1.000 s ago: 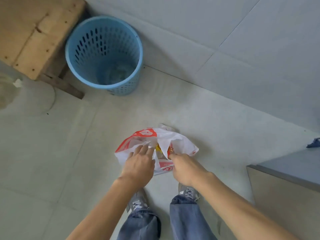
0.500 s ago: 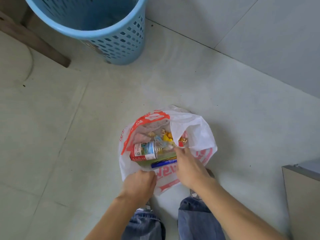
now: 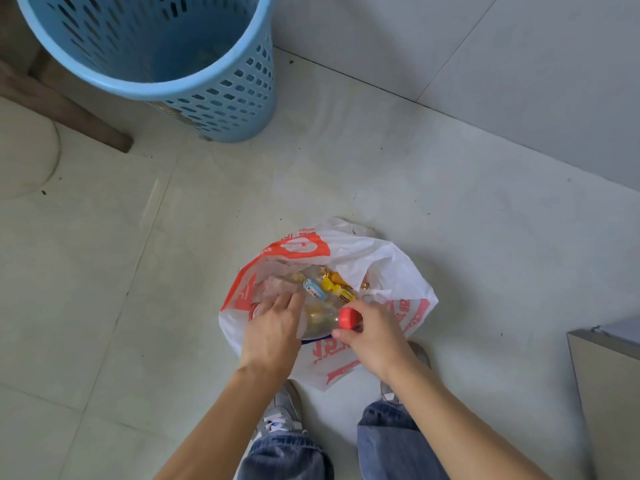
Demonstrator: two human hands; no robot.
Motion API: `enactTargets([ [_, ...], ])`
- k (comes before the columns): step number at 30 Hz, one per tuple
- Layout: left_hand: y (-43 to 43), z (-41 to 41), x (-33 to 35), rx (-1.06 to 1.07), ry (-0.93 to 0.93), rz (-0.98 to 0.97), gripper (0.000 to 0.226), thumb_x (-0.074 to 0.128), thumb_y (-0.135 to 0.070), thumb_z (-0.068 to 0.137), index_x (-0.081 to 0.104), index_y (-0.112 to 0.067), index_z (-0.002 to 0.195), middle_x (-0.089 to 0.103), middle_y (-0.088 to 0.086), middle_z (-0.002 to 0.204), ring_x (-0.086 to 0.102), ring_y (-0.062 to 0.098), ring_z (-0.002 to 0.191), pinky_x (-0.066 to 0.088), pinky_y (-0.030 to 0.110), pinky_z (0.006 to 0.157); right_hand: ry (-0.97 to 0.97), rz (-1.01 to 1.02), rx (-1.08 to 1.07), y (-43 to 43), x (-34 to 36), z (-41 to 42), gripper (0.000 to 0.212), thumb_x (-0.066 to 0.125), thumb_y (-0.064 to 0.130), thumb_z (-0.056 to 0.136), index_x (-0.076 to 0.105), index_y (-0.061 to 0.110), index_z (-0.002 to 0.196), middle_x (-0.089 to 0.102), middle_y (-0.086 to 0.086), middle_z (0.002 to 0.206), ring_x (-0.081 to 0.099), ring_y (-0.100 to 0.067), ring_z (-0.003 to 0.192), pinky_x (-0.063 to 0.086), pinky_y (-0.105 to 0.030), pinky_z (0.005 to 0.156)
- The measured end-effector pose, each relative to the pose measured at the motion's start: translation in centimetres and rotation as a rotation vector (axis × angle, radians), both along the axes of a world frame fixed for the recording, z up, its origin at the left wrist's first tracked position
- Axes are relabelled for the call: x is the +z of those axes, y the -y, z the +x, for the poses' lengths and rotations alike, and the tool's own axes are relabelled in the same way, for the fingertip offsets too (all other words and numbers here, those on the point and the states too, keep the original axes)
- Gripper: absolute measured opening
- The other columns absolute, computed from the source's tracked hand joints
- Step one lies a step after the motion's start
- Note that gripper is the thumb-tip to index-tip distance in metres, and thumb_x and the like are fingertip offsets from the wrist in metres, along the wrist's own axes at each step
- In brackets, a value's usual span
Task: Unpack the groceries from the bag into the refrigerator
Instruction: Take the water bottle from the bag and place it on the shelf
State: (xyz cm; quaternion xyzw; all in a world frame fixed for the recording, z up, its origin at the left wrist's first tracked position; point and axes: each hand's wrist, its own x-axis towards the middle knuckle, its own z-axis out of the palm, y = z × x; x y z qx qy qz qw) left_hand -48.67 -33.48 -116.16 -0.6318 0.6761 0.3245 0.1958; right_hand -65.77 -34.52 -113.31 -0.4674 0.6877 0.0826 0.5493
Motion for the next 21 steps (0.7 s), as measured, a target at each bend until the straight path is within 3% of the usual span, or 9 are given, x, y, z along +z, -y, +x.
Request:
enactTargets([
  [4, 0.6, 0.9, 5.3, 0.098, -0.076, -0.01, 0.07, 0.077, -0.031, 0.079, 0.04, -0.028, 0.139, 0.06, -0.005, 0.129, 0.059, 0.024, 0.109, 0.052, 0.035, 0.067, 0.147, -0.094, -0.085, 0.4, 4.8, 0.4, 0.037, 0.074, 0.033, 0.086, 0.065, 0.024, 0.12, 0.065, 0.006, 0.11, 0.062, -0.015, 0.101, 0.051, -0.03, 0.091],
  [7, 1.6, 1.0, 11.3, 0.271, -0.19, -0.025, 0.068, 0.079, -0.042, 0.075, 0.046, -0.026, 0.133, 0.058, -0.003, 0.109, 0.058, 0.027, 0.107, 0.051, 0.036, 0.071, 0.189, -0.121, -0.129, 1.4, 9.7, 0.4, 0.028, 0.072, 0.026, 0.089, 0.066, 0.018, 0.115, 0.068, 0.006, 0.107, 0.066, -0.008, 0.091, 0.05, -0.013, 0.077],
  [8, 2.1, 1.0, 13.7, 0.347, -0.259, -0.038, 0.069, 0.082, -0.043, 0.072, 0.048, -0.026, 0.129, 0.053, -0.007, 0.1, 0.057, 0.026, 0.105, 0.051, 0.035, 0.072, 0.205, -0.109, -0.149, 1.7, 11.5, 0.3, 0.028, 0.071, 0.022, 0.089, 0.065, 0.019, 0.116, 0.067, 0.006, 0.109, 0.067, -0.008, 0.089, 0.051, -0.013, 0.075],
  [10, 2.9, 1.2, 18.7, 0.48, -0.413, -0.067, 0.07, 0.087, -0.043, 0.064, 0.05, -0.03, 0.123, 0.052, -0.018, 0.094, 0.057, 0.016, 0.1, 0.048, 0.03, 0.073, 0.205, -0.081, -0.131, 2.2, 15.8, -0.4, 0.041, 0.071, 0.015, 0.087, 0.059, 0.024, 0.125, 0.064, 0.007, 0.119, 0.067, -0.01, 0.094, 0.054, -0.02, 0.082],
  [12, 3.8, 1.1, 24.3, 0.612, -0.588, -0.056, 0.071, 0.091, -0.038, 0.059, 0.051, -0.035, 0.118, 0.063, -0.026, 0.098, 0.06, -0.002, 0.096, 0.048, 0.019, 0.077, 0.224, -0.042, -0.113, 2.4, 20.8, -1.1, 0.061, 0.071, 0.006, 0.083, 0.051, 0.033, 0.134, 0.061, 0.014, 0.122, 0.064, -0.001, 0.093, 0.051, -0.012, 0.077],
  [14, 5.2, 0.9, 30.6, 0.7, -0.763, -0.014, 0.065, 0.092, -0.03, 0.061, 0.055, -0.03, 0.113, 0.072, -0.018, 0.101, 0.067, -0.001, 0.097, 0.053, 0.025, 0.085, 0.262, -0.037, -0.139, 2.7, 26.9, -1.7, 0.072, 0.071, 0.002, 0.076, 0.045, 0.049, 0.124, 0.06, 0.025, 0.11, 0.061, 0.011, 0.082, 0.048, -0.006, 0.07],
  [17, 7.0, -0.2, 40.7, 0.74, -0.976, 0.06, 0.054, 0.09, -0.016, 0.067, 0.057, -0.018, 0.111, 0.075, -0.001, 0.105, 0.072, 0.018, 0.099, 0.057, 0.037, 0.087, 0.292, -0.075, -0.191, 2.7, 36.3, -2.4, 0.072, 0.081, 0.013, 0.063, 0.049, 0.055, 0.113, 0.065, 0.021, 0.11, 0.065, 0.005, 0.095, 0.055, -0.018, 0.085],
  [19, 7.9, -1.2, 47.9, 0.723, -1.063, 0.058, 0.053, 0.089, -0.019, 0.068, 0.057, -0.016, 0.111, 0.075, 0.002, 0.104, 0.072, 0.02, 0.099, 0.059, 0.033, 0.081, 0.338, -0.136, -0.279, 2.4, 42.7, -3.2, 0.073, 0.089, 0.018, 0.058, 0.058, 0.044, 0.119, 0.071, 0.011, 0.114, 0.069, -0.003, 0.102, 0.057, -0.034, 0.093],
  [21, 8.3, -2.4, 55.1, 0.706, -1.123, 0.029, 0.057, 0.088, -0.029, 0.065, 0.057, -0.018, 0.112, 0.074, 0.002, 0.104, 0.072, 0.019, 0.097, 0.059, 0.03, 0.076, 0.361, -0.211, -0.363, 1.9, 49.5, -4.0, 0.069, 0.093, 0.021, 0.06, 0.061, 0.035, 0.12, 0.073, 0.008, 0.114, 0.07, -0.005, 0.103, 0.056, -0.032, 0.092],
])
